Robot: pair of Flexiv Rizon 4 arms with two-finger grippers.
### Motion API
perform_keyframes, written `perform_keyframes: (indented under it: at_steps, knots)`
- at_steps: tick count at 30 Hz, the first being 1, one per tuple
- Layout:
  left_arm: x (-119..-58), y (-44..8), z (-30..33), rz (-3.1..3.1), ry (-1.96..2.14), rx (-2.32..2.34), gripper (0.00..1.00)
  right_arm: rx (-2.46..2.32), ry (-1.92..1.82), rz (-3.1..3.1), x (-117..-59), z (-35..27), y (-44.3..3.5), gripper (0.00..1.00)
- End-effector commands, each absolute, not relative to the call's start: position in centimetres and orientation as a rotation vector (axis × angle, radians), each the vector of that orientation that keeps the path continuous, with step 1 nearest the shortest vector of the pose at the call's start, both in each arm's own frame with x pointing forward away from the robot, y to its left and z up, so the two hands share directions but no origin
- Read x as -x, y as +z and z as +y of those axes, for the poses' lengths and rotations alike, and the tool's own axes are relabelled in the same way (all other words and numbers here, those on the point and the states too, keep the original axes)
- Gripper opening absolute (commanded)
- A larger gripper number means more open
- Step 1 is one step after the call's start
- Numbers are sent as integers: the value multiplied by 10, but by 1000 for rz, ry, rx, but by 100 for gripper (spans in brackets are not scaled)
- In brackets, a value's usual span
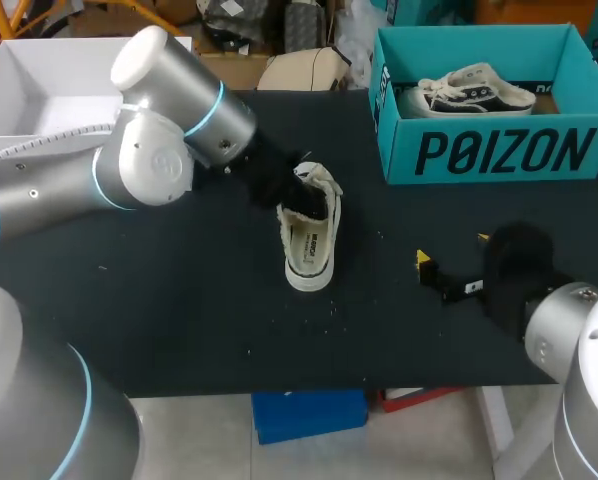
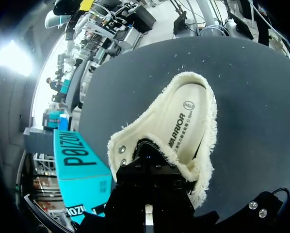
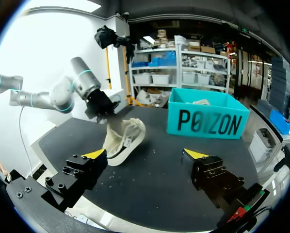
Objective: Take the shoe out of the shoebox, open the shoe tongue, remove and reinsert the insole, then place the shoe into the shoebox
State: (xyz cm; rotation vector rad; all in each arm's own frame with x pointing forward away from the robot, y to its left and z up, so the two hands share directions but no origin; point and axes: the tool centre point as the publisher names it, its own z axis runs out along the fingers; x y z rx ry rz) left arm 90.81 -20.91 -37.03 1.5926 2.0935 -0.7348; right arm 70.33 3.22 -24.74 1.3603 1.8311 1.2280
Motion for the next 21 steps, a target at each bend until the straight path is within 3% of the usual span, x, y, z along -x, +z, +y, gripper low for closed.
perform_keyframes:
  at_steps: [1,15,21]
  knots:
    - [-910,-378,-217,2101,-735,-1601,0,-1372,1205,1815,-701,39,-246,100]
    - [-896,-385,-213,2127,-752,-1620,0,-1372,1205,1815,-701,39,-246,100]
    - [-904,-364,-205,2029,-608,-1592,0,-1372,1205,1815,-701,39,-246,100]
